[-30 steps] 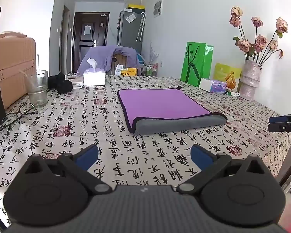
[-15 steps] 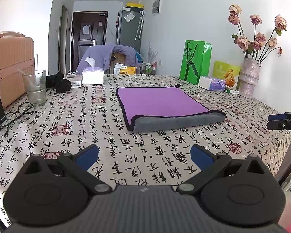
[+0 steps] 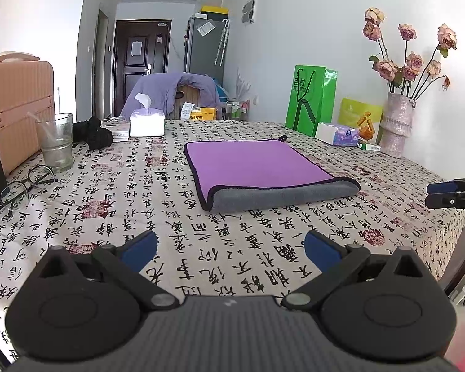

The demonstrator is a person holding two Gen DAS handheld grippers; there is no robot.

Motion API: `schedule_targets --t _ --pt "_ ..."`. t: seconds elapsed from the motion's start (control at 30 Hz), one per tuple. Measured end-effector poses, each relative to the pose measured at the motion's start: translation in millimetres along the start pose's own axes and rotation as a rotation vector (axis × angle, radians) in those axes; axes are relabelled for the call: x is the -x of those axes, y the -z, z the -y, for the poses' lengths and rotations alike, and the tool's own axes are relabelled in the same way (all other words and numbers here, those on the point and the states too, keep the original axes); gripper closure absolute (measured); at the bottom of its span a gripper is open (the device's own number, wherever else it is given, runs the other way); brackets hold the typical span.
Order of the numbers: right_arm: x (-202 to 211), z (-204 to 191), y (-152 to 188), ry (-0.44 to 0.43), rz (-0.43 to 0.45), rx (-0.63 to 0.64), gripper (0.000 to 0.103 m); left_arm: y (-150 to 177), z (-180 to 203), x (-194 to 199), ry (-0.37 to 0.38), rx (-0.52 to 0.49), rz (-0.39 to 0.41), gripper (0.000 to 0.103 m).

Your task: Fold towel

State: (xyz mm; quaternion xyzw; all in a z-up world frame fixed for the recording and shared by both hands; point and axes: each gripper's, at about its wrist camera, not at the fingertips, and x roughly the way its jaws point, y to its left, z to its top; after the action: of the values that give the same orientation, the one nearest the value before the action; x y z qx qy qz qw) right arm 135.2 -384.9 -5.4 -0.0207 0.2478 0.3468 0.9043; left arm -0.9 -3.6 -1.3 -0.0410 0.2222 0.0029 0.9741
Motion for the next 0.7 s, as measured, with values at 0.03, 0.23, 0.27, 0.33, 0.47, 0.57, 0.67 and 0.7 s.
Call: schedule_targets --t 0.03,0.23,0.27,0.33,0.47,0.57,0.67,0.7 --pt "0.1 -0.2 0.0 0.0 0.001 0.0 0.0 0.0 0.0 0.0 0.0 0.0 0.0 0.0" --pt "-0.1 -1.0 -0.2 0.0 0.0 0.003 0.0 0.6 0.0 0.0 0.002 -0.002 0.0 0.0" --pt "-0.1 -0.9 -0.2 -0.001 0.001 0.003 0.0 0.9 0.1 0.1 0.003 -0.003 0.001 0.0" --pt "-0.2 -0.8 -0.2 -0.001 0.001 0.003 0.0 1.0 0.3 0.6 0.004 -0.003 0.003 0.0" --pt "-0.1 -0.7 -0.2 -0.001 0.0 0.003 0.0 1.1 0.3 0.9 0.004 -0.004 0.003 0.0" --pt "0.0 -0.8 -0.1 -0.001 0.001 0.003 0.0 1.0 0.1 0.8 0.004 -0.004 0.003 0.0" --pt "0.0 -1.0 -0.2 0.0 0.0 0.003 0.0 0.5 0.4 1.3 0.008 -0.004 0.005 0.0" --pt "-0.3 -1.1 0.1 0.0 0.0 0.004 0.0 0.3 0.7 1.6 0.006 -0.005 0.006 0.0"
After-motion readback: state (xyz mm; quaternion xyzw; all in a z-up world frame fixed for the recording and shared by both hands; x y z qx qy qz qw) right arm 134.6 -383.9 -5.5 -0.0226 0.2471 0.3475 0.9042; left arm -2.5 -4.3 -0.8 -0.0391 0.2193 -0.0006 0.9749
